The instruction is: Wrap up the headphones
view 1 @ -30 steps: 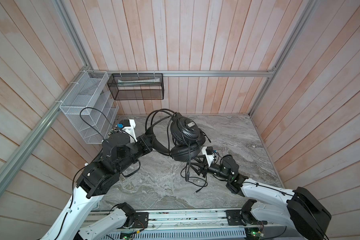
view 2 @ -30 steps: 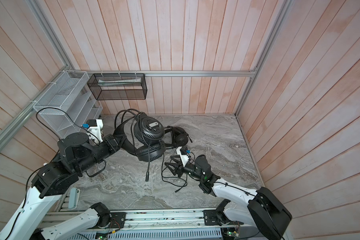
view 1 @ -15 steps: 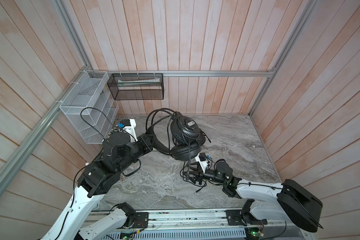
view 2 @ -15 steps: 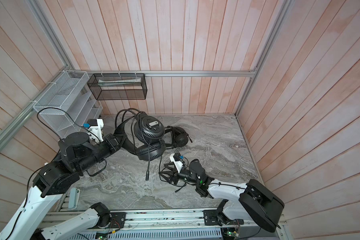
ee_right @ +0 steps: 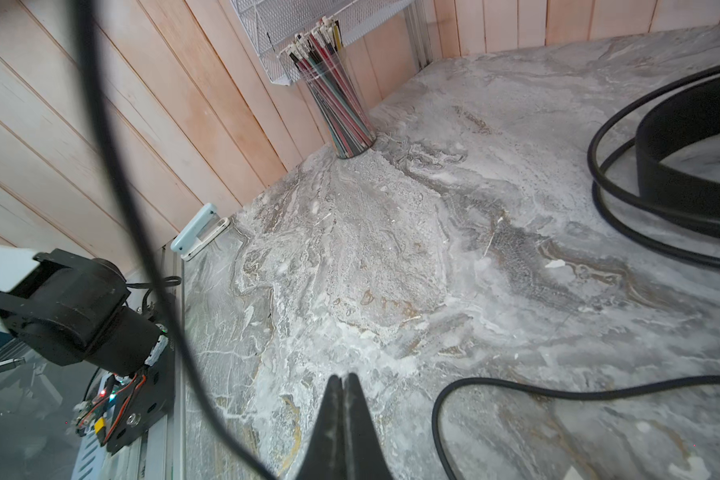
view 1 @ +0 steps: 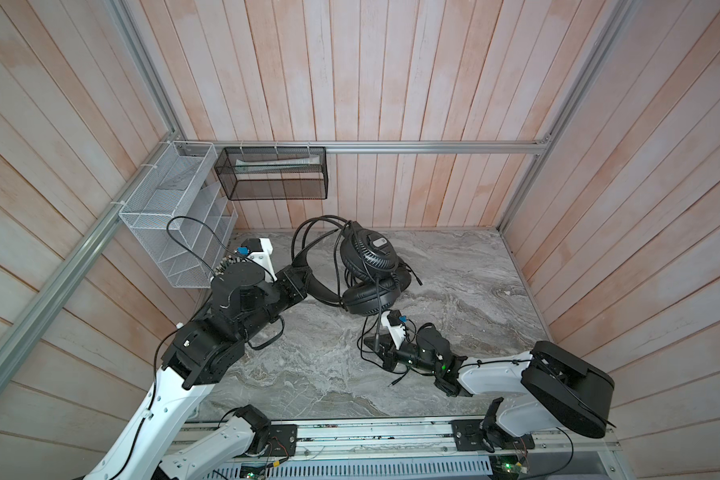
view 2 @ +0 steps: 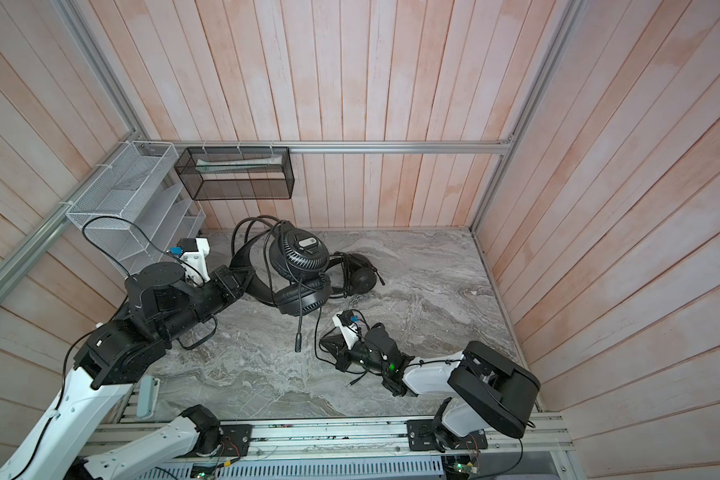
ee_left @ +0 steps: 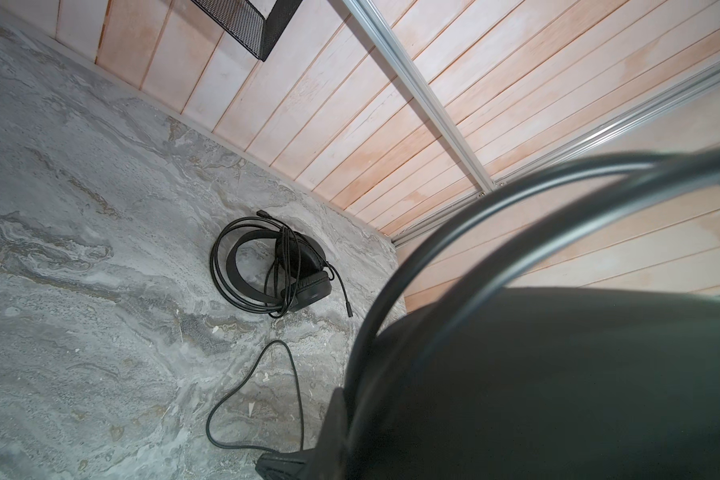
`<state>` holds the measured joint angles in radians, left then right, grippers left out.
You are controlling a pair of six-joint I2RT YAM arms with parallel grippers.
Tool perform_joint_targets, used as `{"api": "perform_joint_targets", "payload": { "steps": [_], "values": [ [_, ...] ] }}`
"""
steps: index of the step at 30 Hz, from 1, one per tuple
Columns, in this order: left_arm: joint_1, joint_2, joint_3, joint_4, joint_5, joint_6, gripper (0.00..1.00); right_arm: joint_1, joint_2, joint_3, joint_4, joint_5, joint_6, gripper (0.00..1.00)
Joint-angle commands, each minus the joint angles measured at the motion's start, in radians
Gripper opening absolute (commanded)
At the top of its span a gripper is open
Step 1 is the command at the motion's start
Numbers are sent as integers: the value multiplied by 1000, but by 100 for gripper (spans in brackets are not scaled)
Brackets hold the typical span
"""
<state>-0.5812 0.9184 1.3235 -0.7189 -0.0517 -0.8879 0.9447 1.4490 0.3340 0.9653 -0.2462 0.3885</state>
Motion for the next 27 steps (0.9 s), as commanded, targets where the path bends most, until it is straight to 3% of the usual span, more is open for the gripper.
{"api": "perform_joint_targets", "payload": {
  "steps": [1,3,9,12,18,27],
  "values": [
    [16,-1,0,100,42,-42,0,17,14,-1,26,33,-15,3],
    [23,-1,2,99,49,-42,0,19,12,0,20,35,-13,8],
    [44,-14,-7,89,58,-40,0,19,-35,-28,36,14,-1,41],
    [56,-18,-9,87,67,-39,0,19,-116,-71,15,68,0,51],
    [66,-12,-12,96,87,-36,0,21,-180,-81,-34,14,-10,57],
    [67,-18,-22,98,95,-48,0,54,-21,-1,46,2,7,60]
  ]
}}
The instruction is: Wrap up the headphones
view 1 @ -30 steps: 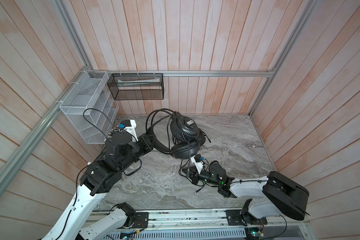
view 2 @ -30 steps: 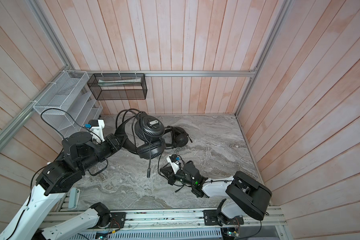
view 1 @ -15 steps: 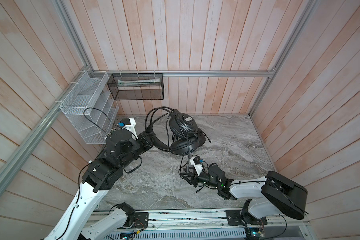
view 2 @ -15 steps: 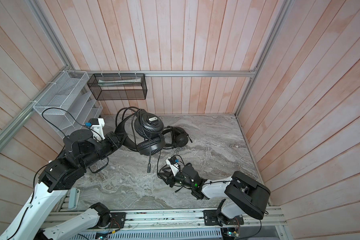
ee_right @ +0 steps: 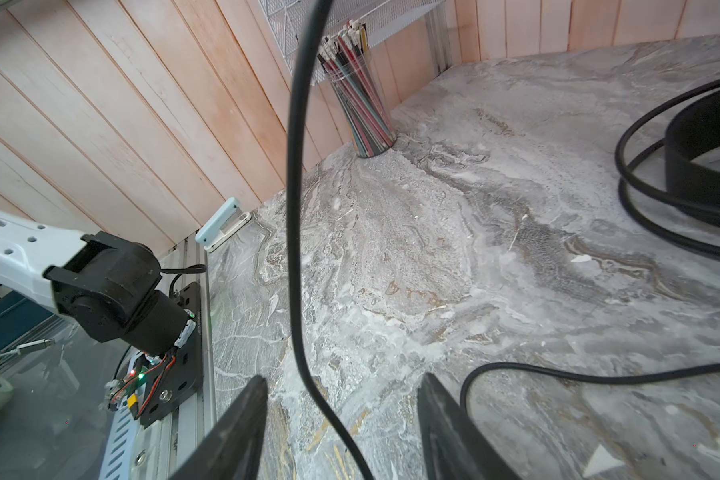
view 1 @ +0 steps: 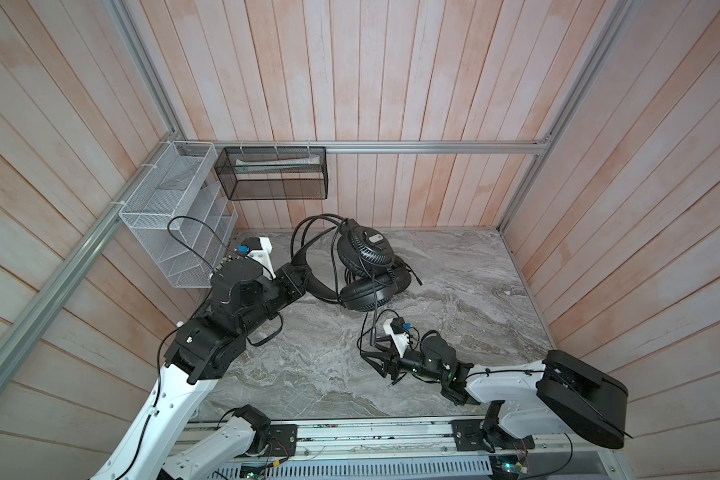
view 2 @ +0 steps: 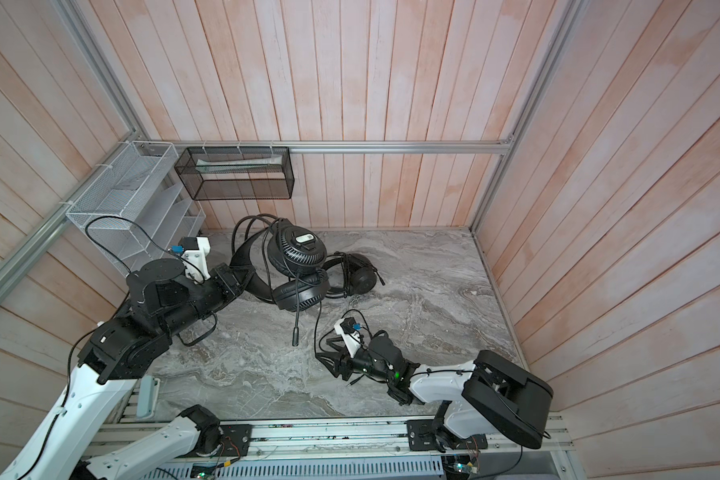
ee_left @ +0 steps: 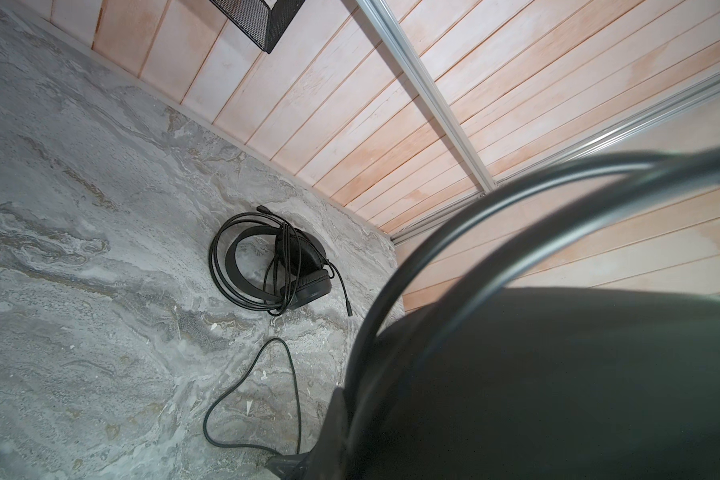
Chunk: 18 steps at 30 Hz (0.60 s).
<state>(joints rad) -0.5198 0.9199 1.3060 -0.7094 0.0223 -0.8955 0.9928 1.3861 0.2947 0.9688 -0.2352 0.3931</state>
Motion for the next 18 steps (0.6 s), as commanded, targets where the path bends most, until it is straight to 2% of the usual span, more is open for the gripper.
{"api": "perform_joint_targets", "payload": {
  "steps": [1,3,5,6,8,13,14,18],
  "values": [
    [7,-21,-7,87,21,-42,0,6,66,47,56,-18,5,60],
    [7,-22,-10,87,19,-43,0,7,115,66,78,-34,10,58],
    [7,-23,-12,87,16,-43,0,6,158,75,112,-45,24,53],
    [7,-23,-14,89,15,-43,0,7,172,79,125,-50,30,47],
    [9,-26,-19,92,13,-43,0,14,200,81,136,-42,41,31],
    [28,-13,-27,107,7,-34,0,71,220,99,72,6,13,3],
    [40,-7,-29,114,9,-34,0,89,218,101,57,16,6,0],
    [87,35,-36,150,18,-30,0,166,202,131,-32,48,-32,0]
  ]
}}
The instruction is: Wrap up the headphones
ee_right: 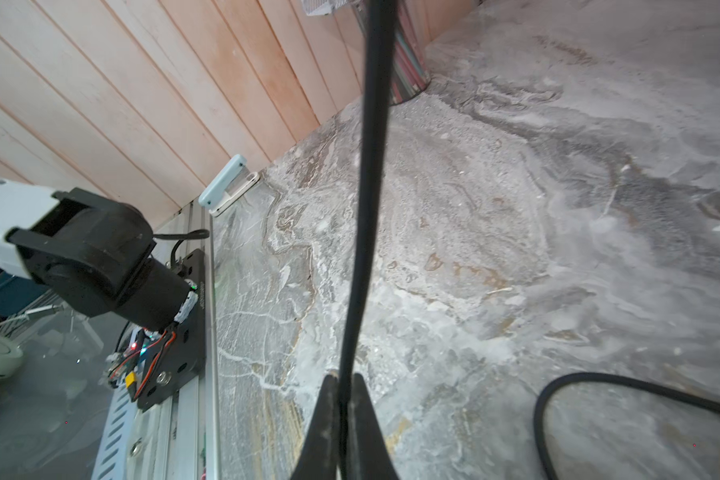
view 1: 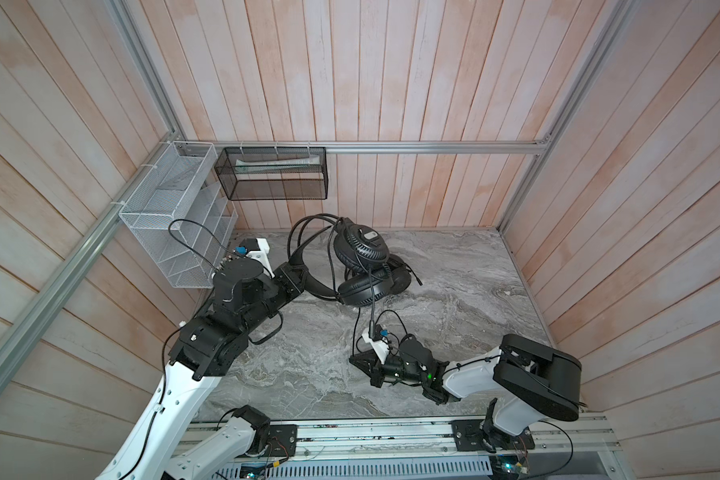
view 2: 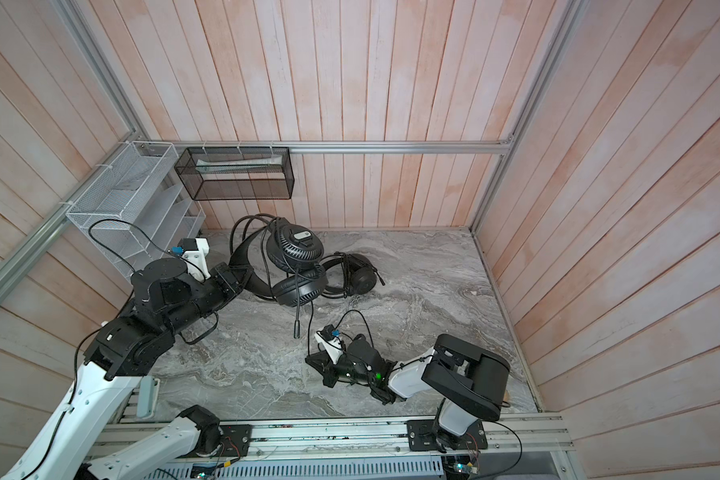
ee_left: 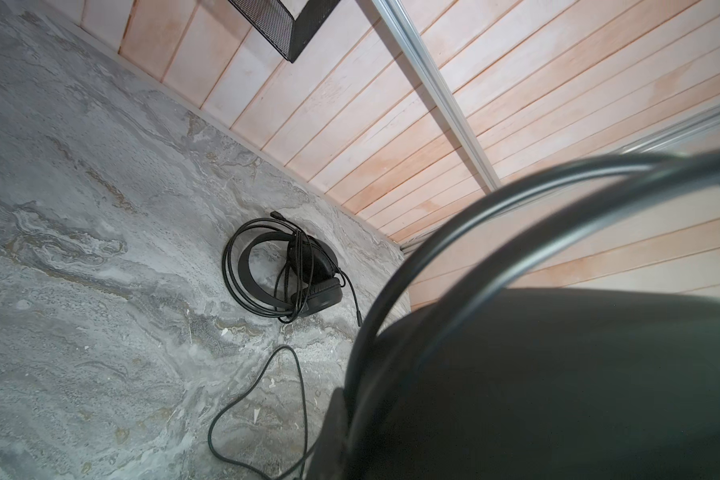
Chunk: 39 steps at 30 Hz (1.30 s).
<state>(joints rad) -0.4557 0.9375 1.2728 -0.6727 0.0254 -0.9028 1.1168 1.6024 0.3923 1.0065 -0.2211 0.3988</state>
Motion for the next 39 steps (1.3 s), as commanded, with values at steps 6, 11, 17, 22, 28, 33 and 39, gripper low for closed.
{"api": "perform_joint_targets", "payload": {
  "steps": [6,11,17,22,28,33,39],
  "values": [
    [46,75,2,118,-87,-9,0,132,-86,95,-218,63,-77,0],
    [55,92,-30,154,-162,-24,0,163,-148,167,-357,34,-127,0],
    [60,147,-50,171,-202,-27,0,200,-219,230,-478,20,-173,0],
    [60,166,-69,177,-234,-21,0,218,-279,289,-606,30,-215,0],
    [60,179,-97,179,-255,-16,0,231,-358,361,-756,61,-271,0],
    [60,188,-122,179,-269,-3,0,235,-410,416,-856,81,-305,0],
    [60,224,-165,165,-287,61,0,236,-463,579,-1079,101,-428,0]
  ]
}}
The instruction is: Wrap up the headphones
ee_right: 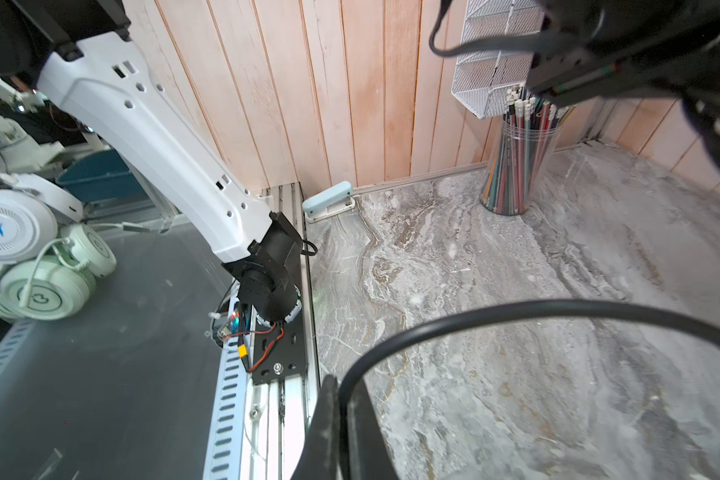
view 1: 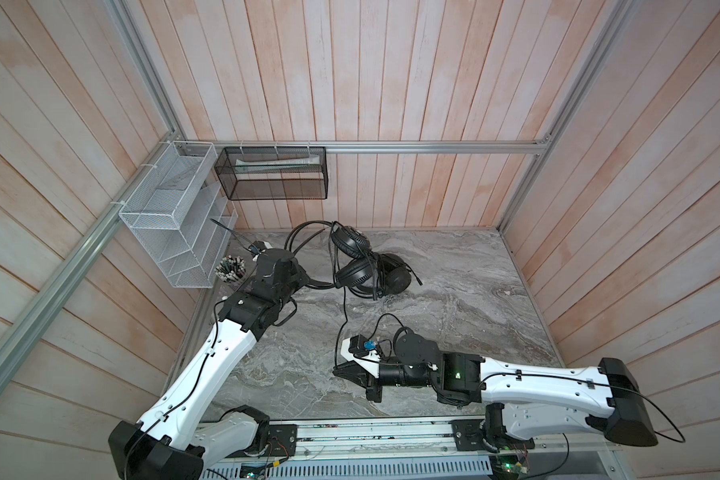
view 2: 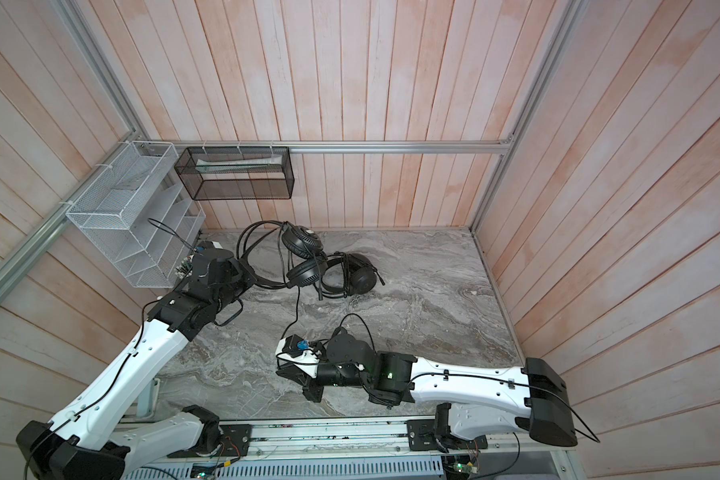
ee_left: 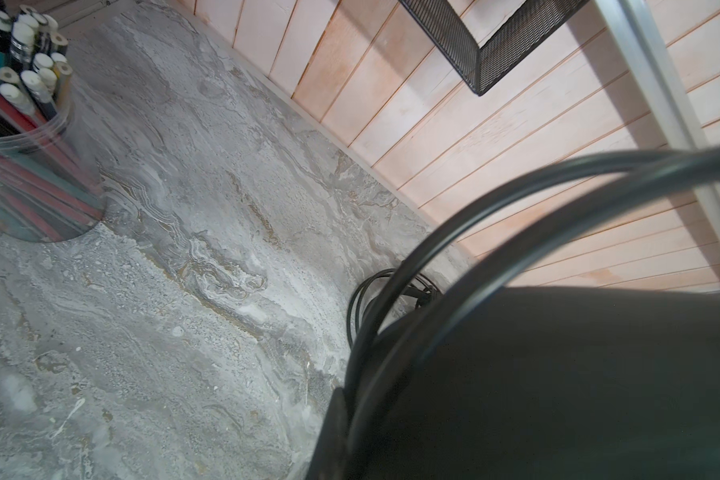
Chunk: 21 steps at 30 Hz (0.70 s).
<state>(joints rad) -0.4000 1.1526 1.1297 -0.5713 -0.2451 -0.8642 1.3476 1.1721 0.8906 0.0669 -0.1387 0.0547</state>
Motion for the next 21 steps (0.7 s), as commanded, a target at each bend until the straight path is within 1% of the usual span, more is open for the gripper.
{"api": "perform_joint_targets", "payload": {
  "steps": [1,4,7,9,11,13,15,17,21],
  "values": [
    [4,15,-35,59,-26,28,0,5,-33,120,-185,18,-102,0],
    [4,22,-82,54,-39,21,0,5,-25,212,-272,-7,-138,0],
    [4,17,-116,64,-44,20,0,6,8,265,-329,-43,-155,0],
    [6,15,-119,52,-50,12,0,5,15,259,-330,-24,-161,0],
    [9,5,-110,45,-38,2,0,1,11,208,-302,0,-167,0],
    [30,-17,-97,47,-3,-12,0,-16,11,141,-252,-7,-147,0],
    [76,-40,-85,52,74,-39,0,-26,12,69,-180,-36,-114,0],
    [124,-55,-72,62,154,-69,0,-27,20,-2,-82,-60,-74,0],
    [178,-49,-26,67,252,-123,0,-28,80,-129,116,-128,9,0]
  ]
}}
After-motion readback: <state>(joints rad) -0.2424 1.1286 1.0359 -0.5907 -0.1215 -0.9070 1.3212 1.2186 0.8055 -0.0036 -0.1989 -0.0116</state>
